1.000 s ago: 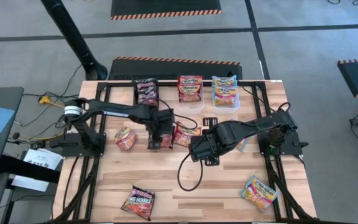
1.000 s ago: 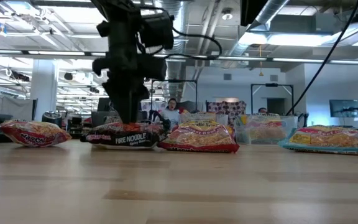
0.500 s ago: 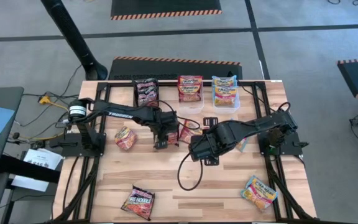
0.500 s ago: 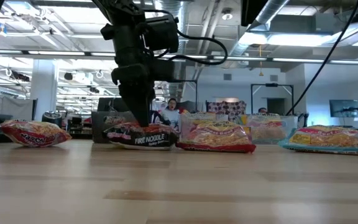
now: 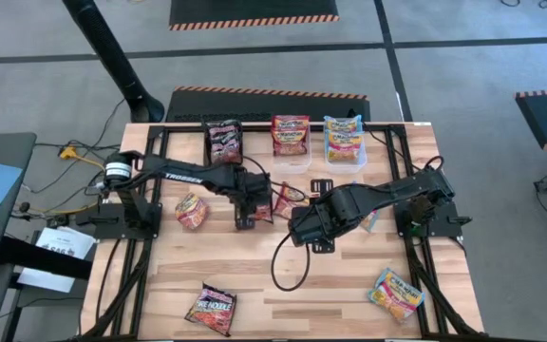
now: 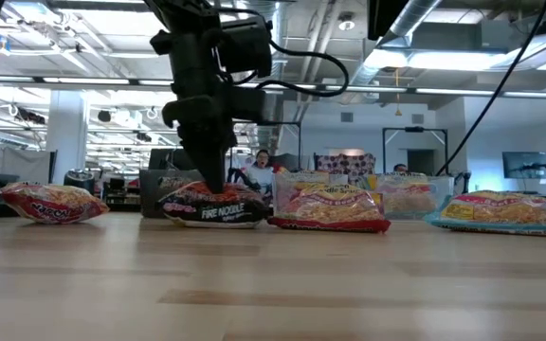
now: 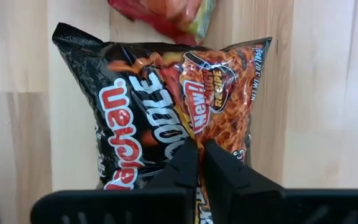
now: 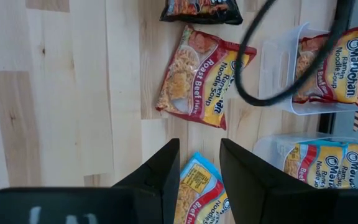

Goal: Sort Maruchan noodles
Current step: Put the black noodle pack into the black bin

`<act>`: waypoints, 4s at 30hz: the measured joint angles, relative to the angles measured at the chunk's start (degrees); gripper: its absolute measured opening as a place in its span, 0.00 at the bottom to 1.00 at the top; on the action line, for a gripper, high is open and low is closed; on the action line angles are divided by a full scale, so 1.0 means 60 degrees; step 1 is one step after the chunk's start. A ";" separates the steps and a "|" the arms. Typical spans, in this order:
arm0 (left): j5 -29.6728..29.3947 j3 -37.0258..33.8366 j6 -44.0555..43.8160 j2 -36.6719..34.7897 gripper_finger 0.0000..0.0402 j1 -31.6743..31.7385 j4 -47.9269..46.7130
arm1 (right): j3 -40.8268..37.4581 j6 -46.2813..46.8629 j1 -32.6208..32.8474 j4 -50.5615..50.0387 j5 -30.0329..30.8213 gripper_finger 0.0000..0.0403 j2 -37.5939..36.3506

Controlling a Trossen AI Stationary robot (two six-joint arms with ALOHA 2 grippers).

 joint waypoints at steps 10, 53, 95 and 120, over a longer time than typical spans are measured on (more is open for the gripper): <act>-0.2051 0.0257 -0.0136 -0.0886 0.00 -0.0786 -0.1279 | 0.0000 -0.0005 -0.0004 0.0039 -0.0001 0.34 -0.0004; -0.5576 0.0228 0.3766 -0.3997 0.00 0.2510 -0.0919 | 0.0000 -0.0016 -0.0004 0.0069 -0.0040 0.34 -0.0007; -0.2643 0.0235 0.3472 -0.2365 0.22 0.4005 -0.0916 | 0.0004 -0.0012 0.0000 0.0044 -0.0299 0.34 -0.0010; 0.0694 0.1123 0.2741 -0.2379 0.39 0.4388 -0.2239 | 0.0004 -0.0020 -0.0007 0.0036 -0.0313 0.34 -0.0007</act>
